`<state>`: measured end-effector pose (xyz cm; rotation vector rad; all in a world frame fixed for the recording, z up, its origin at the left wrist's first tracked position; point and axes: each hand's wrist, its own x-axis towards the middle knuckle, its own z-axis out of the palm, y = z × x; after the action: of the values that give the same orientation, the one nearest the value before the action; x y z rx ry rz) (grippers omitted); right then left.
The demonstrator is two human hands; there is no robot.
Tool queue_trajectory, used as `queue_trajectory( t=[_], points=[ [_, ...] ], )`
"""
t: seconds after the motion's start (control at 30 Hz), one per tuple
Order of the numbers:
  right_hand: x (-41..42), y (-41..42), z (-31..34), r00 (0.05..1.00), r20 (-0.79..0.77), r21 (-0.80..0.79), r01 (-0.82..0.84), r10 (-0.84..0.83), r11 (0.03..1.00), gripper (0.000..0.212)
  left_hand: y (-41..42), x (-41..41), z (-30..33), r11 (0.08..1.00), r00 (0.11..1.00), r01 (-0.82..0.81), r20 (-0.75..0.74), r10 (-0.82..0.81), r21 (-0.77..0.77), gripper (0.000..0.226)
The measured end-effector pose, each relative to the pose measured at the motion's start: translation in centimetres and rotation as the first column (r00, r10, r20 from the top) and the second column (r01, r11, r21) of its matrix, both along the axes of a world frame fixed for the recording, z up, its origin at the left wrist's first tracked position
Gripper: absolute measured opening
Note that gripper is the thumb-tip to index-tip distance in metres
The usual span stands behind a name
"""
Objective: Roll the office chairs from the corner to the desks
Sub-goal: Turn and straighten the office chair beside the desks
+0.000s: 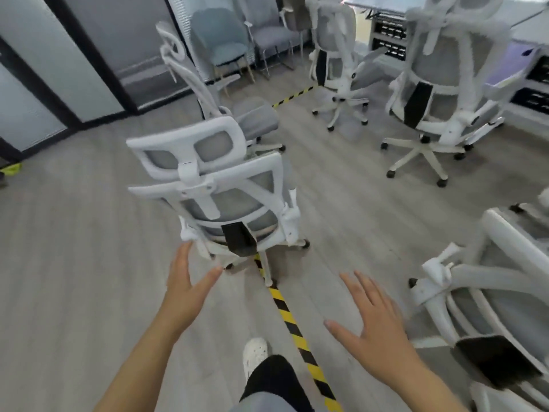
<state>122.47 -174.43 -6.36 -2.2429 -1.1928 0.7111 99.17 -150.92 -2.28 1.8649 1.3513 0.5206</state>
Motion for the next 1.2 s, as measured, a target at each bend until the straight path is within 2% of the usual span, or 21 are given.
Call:
queue_trajectory(
  t=[0.07,0.17,0.3,0.4,0.53,0.7,0.77,0.87,0.97,1.07,1.2],
  points=[
    [-0.1,3.7,0.4,1.0,0.0,0.011,-0.005,0.005,1.0,0.08,4.1,-0.8,-0.1,0.999,0.999,-0.033,0.023,0.033,-0.003,0.077],
    [0.1,11.2,1.1,0.999,0.054,0.02,0.007,-0.008,1.0,0.084,11.9,-2.1,-0.2,0.995,0.998,-0.061,0.031,0.059,0.074,0.075],
    [-0.2,23.6,2.5,0.981,0.181,-0.03,-0.066,0.07,0.997,0.083,23.3,-4.4,-1.8,0.965,0.983,-0.032,-0.164,0.077,0.262,0.075],
    [-0.3,31.8,3.5,0.957,0.264,-0.074,-0.103,0.119,0.992,0.079,29.5,-4.6,-2.7,0.953,0.968,0.095,-0.25,-0.02,0.289,0.07],
    [0.8,39.1,3.8,0.921,0.364,-0.124,-0.099,0.138,0.987,0.077,34.7,-3.6,-4.3,0.908,0.931,0.306,-0.29,-0.222,0.287,0.053],
    [3.0,44.0,2.4,0.872,0.425,-0.243,-0.147,0.241,0.959,0.072,36.8,-2.0,-5.6,0.916,0.959,0.244,-0.221,-0.178,0.319,0.04],
    [3.8,44.9,1.3,0.867,0.445,-0.187,-0.155,0.224,0.97,0.066,37.6,-1.4,-5.6,0.929,0.966,0.227,-0.187,-0.178,0.291,0.039],
    [5.7,46.2,-0.6,0.845,0.505,-0.004,-0.202,0.176,0.979,0.053,39.5,-0.3,-5.0,0.942,0.969,0.223,-0.161,-0.187,0.251,0.04],
    [7.7,46.9,-1.5,0.876,0.461,0.098,-0.206,0.139,0.974,0.049,40.9,1.3,-3.8,0.958,0.97,0.216,-0.155,-0.188,0.188,0.039],
    [8.9,47.2,-2.5,0.902,0.421,0.191,-0.188,0.093,0.963,0.047,42.3,3.0,-3.4,0.948,0.951,0.266,-0.211,-0.228,0.175,0.039],
    [10.6,48.6,-3.4,0.914,0.405,0.274,-0.125,0.004,0.954,0.046,45.0,5.9,-3.4,0.946,0.948,0.282,-0.199,-0.249,0.159,0.042]
  ],
)
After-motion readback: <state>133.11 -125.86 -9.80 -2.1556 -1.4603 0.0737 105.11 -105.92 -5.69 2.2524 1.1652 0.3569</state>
